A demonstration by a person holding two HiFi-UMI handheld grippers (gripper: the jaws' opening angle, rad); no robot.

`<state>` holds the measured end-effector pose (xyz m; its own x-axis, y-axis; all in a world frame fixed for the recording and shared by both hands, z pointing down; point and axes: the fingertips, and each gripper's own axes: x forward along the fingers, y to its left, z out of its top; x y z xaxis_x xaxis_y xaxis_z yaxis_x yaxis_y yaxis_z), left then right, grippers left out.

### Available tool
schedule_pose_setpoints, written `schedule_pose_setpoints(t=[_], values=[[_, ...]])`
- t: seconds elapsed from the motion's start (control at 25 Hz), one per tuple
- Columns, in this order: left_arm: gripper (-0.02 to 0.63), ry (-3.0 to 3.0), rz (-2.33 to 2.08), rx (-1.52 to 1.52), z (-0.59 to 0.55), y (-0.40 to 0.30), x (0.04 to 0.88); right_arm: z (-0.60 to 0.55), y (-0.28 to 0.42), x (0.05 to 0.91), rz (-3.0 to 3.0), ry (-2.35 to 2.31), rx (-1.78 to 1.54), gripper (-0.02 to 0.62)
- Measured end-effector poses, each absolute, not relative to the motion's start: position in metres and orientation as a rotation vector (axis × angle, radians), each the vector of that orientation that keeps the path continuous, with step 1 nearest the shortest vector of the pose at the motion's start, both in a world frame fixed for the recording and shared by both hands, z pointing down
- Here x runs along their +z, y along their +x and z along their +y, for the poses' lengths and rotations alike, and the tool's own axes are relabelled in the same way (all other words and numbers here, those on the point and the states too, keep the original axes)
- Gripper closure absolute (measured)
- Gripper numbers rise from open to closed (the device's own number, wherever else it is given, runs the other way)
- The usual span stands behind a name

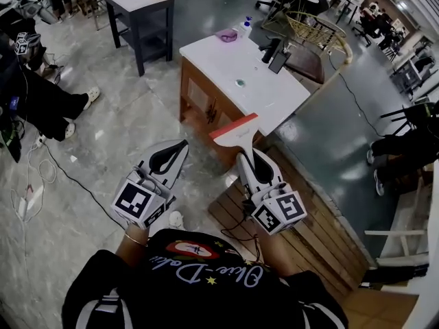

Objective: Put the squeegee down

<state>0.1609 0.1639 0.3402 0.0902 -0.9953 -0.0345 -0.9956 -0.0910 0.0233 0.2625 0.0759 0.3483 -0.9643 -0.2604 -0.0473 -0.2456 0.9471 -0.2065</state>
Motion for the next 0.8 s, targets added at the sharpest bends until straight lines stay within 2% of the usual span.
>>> schedule_pose_setpoints(t=[0.8], values=[[0.611, -2.366, 2.082, 0.105, 0.173, 0.104, 0.349, 0.082, 0.211, 0.354, 3.027, -0.466, -0.307, 0.486]])
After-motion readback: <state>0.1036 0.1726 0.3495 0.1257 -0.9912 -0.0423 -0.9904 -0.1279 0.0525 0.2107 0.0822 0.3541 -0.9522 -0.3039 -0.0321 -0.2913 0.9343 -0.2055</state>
